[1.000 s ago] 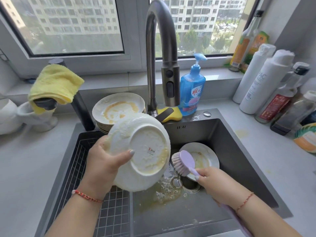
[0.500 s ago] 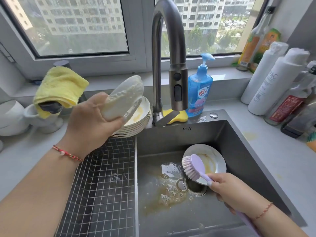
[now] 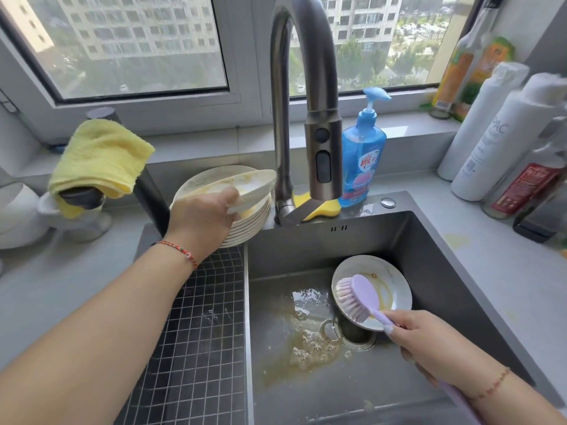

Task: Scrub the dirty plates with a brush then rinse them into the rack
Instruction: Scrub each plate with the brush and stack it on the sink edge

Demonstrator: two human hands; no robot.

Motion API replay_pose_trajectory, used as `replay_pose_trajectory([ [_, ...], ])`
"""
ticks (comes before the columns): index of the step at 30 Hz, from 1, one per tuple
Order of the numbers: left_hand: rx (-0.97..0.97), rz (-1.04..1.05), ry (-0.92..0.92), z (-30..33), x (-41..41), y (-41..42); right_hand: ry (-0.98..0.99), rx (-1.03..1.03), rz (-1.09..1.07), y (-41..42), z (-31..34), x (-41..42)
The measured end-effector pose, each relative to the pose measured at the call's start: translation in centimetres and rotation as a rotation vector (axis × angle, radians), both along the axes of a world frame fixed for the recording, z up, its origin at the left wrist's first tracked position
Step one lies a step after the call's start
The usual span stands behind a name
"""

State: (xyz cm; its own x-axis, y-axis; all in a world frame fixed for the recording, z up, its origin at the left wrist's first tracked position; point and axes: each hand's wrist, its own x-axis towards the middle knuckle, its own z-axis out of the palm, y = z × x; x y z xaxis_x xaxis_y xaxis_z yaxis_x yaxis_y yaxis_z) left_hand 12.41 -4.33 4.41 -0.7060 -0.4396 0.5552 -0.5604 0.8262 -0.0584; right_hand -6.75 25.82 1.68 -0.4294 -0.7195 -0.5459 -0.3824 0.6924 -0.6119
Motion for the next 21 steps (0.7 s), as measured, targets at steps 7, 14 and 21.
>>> replay_pose_trajectory([
  [7, 0.072, 0.025, -0.033, -2.3, -0.5, -1.3, -0.015, -0.016, -0.013, -0.3, -0.2, -0.3],
  [14, 0.063, -0.019, -0.034, -4.0, -0.8, -1.4, -0.061, -0.050, -0.043, -0.4, 0.0, -0.4],
  [21, 0.136, -0.047, -0.011, -5.7, -1.4, -1.4, -0.066, -0.041, -0.048, 0.4, 0.1, -0.8],
])
